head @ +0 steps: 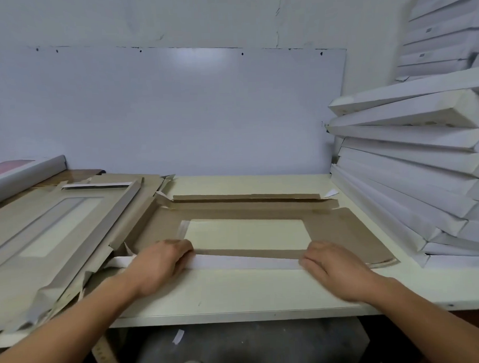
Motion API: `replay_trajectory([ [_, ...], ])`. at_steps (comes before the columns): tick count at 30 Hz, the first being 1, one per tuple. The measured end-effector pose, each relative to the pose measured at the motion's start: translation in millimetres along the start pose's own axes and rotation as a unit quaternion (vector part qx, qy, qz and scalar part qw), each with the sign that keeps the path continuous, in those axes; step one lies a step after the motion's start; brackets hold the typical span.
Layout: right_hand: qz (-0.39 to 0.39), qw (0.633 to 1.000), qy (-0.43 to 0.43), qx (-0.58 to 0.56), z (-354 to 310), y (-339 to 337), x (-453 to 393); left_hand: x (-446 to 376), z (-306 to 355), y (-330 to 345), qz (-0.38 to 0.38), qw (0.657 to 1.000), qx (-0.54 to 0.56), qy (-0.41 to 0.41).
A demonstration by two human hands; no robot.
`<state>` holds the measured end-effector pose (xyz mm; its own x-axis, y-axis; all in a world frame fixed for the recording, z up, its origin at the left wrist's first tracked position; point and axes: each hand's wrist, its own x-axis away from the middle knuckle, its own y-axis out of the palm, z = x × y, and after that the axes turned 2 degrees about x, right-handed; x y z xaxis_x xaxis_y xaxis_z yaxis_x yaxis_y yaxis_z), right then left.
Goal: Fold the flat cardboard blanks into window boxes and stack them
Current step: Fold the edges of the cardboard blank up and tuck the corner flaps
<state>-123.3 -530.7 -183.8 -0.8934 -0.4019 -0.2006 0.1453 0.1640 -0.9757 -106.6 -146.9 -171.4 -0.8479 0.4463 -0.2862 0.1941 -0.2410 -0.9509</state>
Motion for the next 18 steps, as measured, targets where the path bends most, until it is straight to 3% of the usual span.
replay_trajectory([
  [4,-0.042,0.996,0.067,-0.034,-24,3,-24,-22,18,18,-0.027,0.999,-0.009,-0.038],
  [11,-0.112,0.993,0.034,-0.015,-88,38,-73,-55,70,62,-0.053,0.997,-0.024,-0.048],
  [15,-0.176,0.982,0.063,-0.006,-64,45,-71,-50,44,54,-0.167,0.980,-0.046,-0.102],
  [18,-0.188,0.978,0.093,0.008,-28,39,-57,-37,3,36,-0.211,0.962,-0.087,-0.148],
])
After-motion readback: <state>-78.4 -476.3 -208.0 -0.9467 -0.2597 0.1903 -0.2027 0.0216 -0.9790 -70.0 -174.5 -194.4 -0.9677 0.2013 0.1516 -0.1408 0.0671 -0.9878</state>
